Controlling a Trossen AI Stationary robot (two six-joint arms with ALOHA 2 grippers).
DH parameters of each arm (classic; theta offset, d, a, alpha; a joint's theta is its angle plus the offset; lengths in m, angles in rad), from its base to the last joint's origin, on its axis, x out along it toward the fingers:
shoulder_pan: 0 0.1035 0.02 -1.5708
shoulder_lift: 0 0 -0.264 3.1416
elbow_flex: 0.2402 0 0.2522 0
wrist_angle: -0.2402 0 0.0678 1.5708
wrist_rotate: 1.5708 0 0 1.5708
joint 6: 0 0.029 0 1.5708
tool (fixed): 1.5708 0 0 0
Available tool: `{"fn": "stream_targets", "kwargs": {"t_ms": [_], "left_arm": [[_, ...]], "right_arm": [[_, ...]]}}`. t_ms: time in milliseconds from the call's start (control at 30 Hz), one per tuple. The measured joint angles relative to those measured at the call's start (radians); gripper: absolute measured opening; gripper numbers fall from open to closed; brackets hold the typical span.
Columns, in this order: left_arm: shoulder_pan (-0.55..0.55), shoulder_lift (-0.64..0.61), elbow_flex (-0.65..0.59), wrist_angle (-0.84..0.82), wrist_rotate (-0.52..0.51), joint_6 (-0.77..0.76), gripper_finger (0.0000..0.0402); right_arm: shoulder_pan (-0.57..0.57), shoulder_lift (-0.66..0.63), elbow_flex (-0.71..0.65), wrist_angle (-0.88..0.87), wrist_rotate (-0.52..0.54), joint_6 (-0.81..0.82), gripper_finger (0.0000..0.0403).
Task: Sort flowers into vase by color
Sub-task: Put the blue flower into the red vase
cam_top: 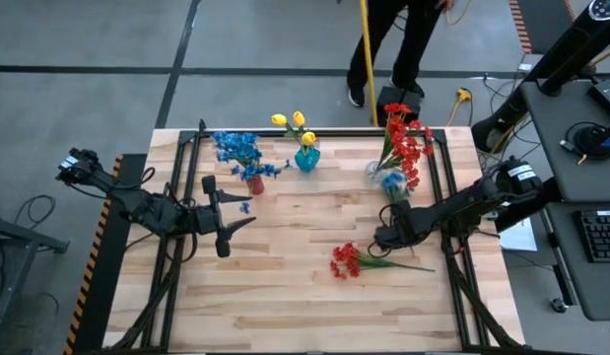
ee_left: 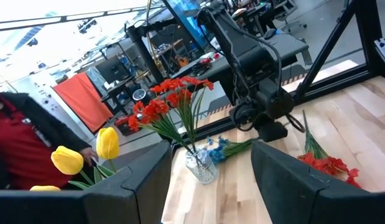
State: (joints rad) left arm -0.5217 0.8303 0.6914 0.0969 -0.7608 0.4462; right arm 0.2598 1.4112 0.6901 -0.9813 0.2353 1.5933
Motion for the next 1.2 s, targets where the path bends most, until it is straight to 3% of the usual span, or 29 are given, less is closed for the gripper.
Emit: {"fn": "stream_targets", "kwargs": {"t_ms": [233, 633, 1067, 1200], "left_arm": [[0.0, 0.0, 0.0, -0.004, 0.0, -0.01, 0.0204], [0.0, 0.0, 0.0, -0.009, 0.0, -0.01, 0.0204], [0.0, 0.0, 0.0, -0.008, 0.0, -0.014, 0.0204], [0.0, 0.0, 0.0, -0.008, 0.0, -0.014, 0.0204]], "right_arm": [[0.058, -0.002, 0.079, -0.105, -0.128, 0.005, 0.0013], [0.182, -0.001, 0.087, -0.091, -0.17, 0.139, 0.0017], [0.188, -0.018, 0.088, -0.086, -0.255, 0.137, 0.0162], [0.185, -0.033, 0.088, -0.086, -0.227, 0.138, 0.0193]]}}
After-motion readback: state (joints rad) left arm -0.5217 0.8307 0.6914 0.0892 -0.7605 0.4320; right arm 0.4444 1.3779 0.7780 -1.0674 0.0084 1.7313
